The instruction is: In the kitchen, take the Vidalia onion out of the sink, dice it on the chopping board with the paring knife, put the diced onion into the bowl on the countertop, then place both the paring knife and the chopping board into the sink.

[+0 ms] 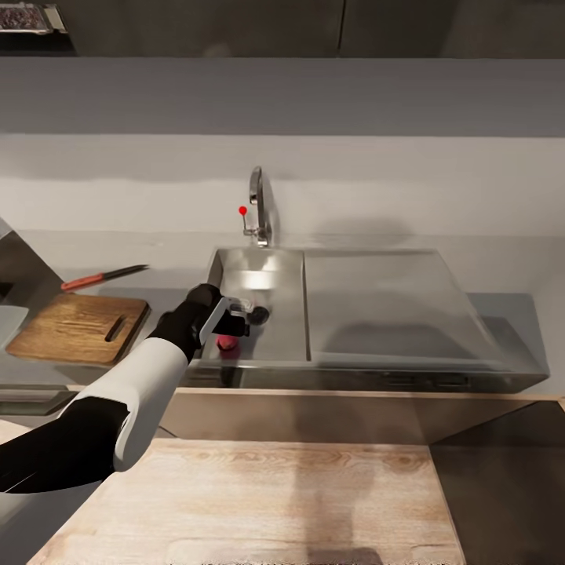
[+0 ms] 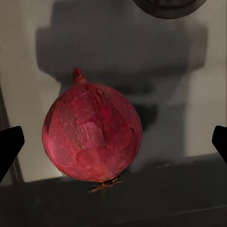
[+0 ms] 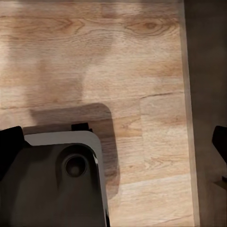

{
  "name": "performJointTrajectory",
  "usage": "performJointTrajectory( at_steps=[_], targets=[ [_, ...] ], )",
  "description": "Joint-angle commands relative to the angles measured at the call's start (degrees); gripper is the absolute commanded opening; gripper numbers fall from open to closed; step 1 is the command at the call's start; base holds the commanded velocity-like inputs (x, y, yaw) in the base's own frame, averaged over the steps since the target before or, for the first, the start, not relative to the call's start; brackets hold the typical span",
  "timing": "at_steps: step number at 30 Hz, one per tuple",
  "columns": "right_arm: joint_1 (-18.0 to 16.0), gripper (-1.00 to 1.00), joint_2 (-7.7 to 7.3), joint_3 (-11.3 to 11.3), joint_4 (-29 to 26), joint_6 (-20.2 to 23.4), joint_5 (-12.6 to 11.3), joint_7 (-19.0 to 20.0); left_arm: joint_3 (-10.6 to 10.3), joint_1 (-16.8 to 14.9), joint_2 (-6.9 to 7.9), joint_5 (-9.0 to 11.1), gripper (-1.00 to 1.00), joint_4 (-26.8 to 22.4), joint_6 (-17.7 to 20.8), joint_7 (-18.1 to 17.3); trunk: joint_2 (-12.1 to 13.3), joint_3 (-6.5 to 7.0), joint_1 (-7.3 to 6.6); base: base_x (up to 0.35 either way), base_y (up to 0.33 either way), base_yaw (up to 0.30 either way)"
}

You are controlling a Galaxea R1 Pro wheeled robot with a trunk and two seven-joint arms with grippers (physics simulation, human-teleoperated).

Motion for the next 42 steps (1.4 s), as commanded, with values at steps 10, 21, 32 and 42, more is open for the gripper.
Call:
performJointTrajectory(
  at_steps=[10, 21, 32, 42],
  targets=[
    [0.0, 1.0, 0.02, 0.0, -0.1, -0.1, -0.1, -0.1, -0.2, 0.0, 0.05, 0.2, 1.0, 0.0, 0.2, 0.1, -0.1, -1.0, 0.03, 0.0, 0.027, 0.0],
    [0.0, 1.0, 0.02, 0.0, -0.1, -0.1, -0.1, -0.1, -0.2, 0.0, 0.05, 0.2, 1.0, 0.0, 0.2, 0.1, -0.1, -2.0, 0.03, 0.0, 0.019, 0.0],
    [0.0, 1.0, -0.01, 0.0, -0.1, -0.1, 0.0, -0.1, -0.2, 0.0, 0.05, 0.2, 1.0, 0.0, 0.2, 0.1, -0.1, -2.67, 0.03, 0.0, 0.001, 0.0],
    [0.0, 1.0, -0.07, 0.0, -0.1, -0.1, 0.1, 0.0, -0.2, 0.0, 0.05, 0.2, 1.0, 0.0, 0.2, 0.1, -0.1, -2.69, 0.03, 0.0, 0.0, 0.0]
  ],
)
